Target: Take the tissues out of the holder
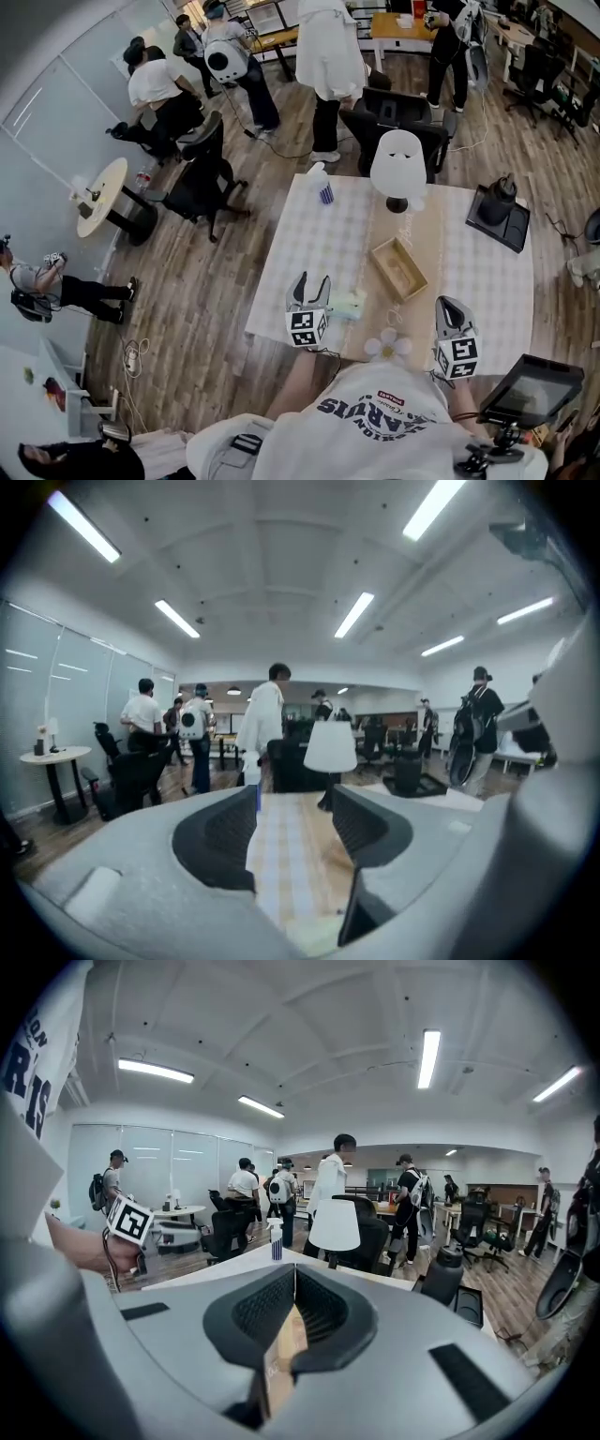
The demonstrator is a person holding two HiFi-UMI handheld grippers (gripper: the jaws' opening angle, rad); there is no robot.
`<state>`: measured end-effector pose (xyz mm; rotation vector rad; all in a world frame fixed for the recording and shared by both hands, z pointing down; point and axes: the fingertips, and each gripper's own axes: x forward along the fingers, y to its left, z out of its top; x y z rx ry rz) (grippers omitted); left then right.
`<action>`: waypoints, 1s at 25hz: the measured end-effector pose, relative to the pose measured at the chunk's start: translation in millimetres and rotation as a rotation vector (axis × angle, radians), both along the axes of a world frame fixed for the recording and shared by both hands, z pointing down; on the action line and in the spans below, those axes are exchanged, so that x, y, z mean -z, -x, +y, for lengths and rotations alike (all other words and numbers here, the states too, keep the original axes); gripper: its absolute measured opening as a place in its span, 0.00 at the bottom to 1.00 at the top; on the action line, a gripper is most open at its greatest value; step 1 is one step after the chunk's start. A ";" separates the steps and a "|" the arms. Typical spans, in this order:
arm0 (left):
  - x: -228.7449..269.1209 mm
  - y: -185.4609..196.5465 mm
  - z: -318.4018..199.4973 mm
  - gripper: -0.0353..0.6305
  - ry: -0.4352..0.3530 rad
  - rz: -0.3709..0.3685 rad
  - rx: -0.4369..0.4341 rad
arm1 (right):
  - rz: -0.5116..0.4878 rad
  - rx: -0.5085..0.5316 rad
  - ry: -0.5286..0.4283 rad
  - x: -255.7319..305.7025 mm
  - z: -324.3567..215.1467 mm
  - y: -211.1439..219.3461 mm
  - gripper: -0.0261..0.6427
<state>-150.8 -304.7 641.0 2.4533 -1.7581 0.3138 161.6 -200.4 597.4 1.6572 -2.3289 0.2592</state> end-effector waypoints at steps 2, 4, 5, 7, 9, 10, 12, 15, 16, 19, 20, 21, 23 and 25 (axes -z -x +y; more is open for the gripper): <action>51.3 -27.7 -2.0 0.43 -0.098 0.026 -0.082 | -0.001 0.012 -0.013 3.8 -0.4 5.1 0.05; 94.2 -57.5 1.5 0.38 -0.181 0.039 -0.167 | -0.004 0.021 -0.029 8.3 -1.8 8.8 0.05; 112.1 -72.0 4.8 0.35 -0.215 0.043 -0.209 | -0.007 0.023 -0.040 11.7 -2.9 10.4 0.05; 140.1 -99.7 13.8 0.28 -0.268 0.051 -0.297 | -0.018 0.023 -0.067 21.4 -5.1 13.9 0.05; 153.5 -125.6 25.0 0.20 -0.279 0.065 -0.393 | -0.031 0.031 -0.091 32.6 -6.6 18.6 0.05; 154.6 -137.8 30.3 0.19 -0.267 0.067 -0.444 | -0.037 0.036 -0.098 37.2 -7.2 20.6 0.05; 150.4 -159.5 40.4 0.06 -0.240 0.047 -0.540 | -0.050 0.034 -0.104 42.5 -7.3 23.1 0.05; 134.9 -187.2 59.6 0.06 -0.213 0.009 -0.674 | -0.055 0.033 -0.100 40.0 -4.1 24.8 0.05; 129.4 -192.6 64.7 0.06 -0.207 0.003 -0.691 | -0.053 0.047 -0.095 37.9 -2.6 26.4 0.05; 117.4 -199.2 72.4 0.06 -0.181 0.002 -0.702 | -0.044 0.101 -0.073 33.9 2.3 34.8 0.05; 114.7 -200.3 72.8 0.06 -0.162 0.016 -0.707 | -0.051 0.111 -0.073 34.9 3.9 36.7 0.05; 112.7 -201.2 72.5 0.06 -0.142 0.031 -0.709 | -0.060 0.117 -0.075 37.0 5.4 37.9 0.05; 110.6 -202.3 70.2 0.06 -0.119 0.042 -0.705 | -0.064 0.119 -0.084 41.0 6.4 38.2 0.05; 109.5 -201.5 65.3 0.06 -0.118 0.035 -0.699 | -0.058 0.119 -0.094 42.3 4.0 38.0 0.05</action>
